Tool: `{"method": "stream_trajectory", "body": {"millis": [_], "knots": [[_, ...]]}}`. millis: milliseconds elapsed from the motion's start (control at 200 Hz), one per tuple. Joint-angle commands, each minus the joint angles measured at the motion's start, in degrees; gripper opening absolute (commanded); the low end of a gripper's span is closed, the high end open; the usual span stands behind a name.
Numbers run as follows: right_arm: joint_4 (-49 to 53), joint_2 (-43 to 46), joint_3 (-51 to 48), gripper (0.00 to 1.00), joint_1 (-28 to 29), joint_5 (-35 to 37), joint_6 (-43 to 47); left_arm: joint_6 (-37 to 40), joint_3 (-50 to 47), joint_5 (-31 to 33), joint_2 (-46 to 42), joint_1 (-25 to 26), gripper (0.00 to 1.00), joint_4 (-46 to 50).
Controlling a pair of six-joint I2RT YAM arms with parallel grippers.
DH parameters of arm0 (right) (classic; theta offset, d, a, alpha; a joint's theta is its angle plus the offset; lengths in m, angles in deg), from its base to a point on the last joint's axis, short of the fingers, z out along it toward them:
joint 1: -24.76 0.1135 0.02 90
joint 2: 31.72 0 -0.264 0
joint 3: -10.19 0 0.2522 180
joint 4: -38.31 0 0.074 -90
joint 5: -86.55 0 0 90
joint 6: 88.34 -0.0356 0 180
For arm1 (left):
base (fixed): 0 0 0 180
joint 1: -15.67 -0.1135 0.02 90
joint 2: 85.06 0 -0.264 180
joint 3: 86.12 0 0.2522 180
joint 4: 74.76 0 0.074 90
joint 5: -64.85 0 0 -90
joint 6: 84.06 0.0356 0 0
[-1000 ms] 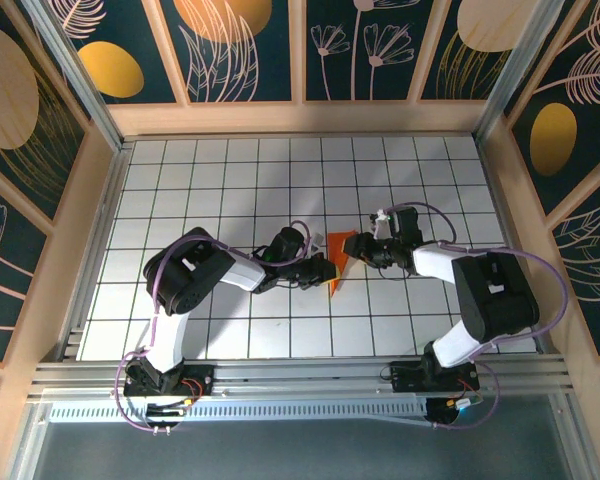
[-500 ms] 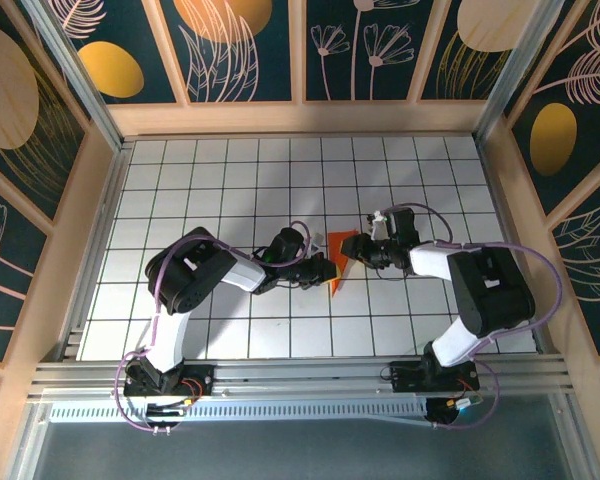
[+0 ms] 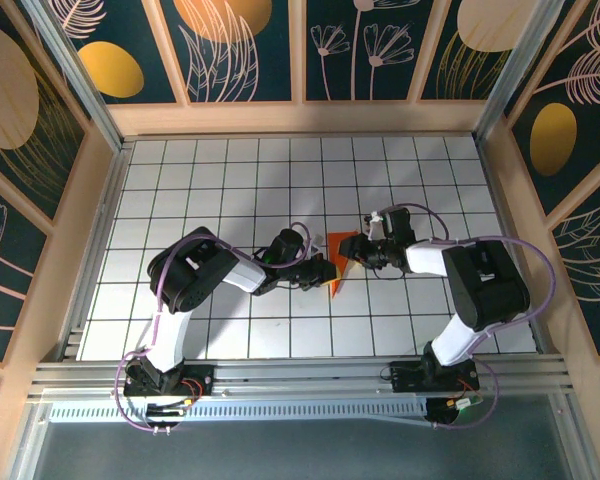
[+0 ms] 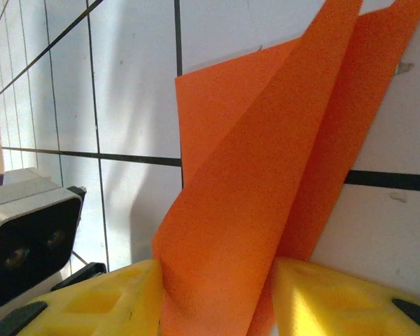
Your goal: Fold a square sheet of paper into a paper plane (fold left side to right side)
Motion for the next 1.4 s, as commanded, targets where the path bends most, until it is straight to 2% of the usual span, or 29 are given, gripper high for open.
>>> {"method": "stream_trajectory", "body": {"millis": [0,95,470,821,1026,1396], "knots": [[2.1,-1.7,1.0,0.44,0.7,2.9,0.9,-0.4,-0.8,-0.6,0.5,-0.4,0.12,-2.3],[2.0,-1.9,0.6,0.45,0.8,3.1,0.9,0.0,-1.0,-0.4,0.0,-0.4,0.19,-2.0],[2.5,-2.2,0.9,0.44,0.8,3.2,1.4,2.2,-1.6,0.9,-3.5,-2.4,0.32,1.9],[2.9,-2.3,1.1,0.45,0.7,3.3,1.7,5.3,3.9,0.9,-0.4,-2.9,0.36,7.3],[3.1,-2.4,1.2,0.44,0.8,3.3,1.8,6.6,5.0,2.3,0.1,-3.1,0.31,9.7],[3.8,-2.5,1.7,0.45,0.7,3.6,2.2,6.5,4.8,3.3,0.8,-3.3,0.12,9.5]]}}
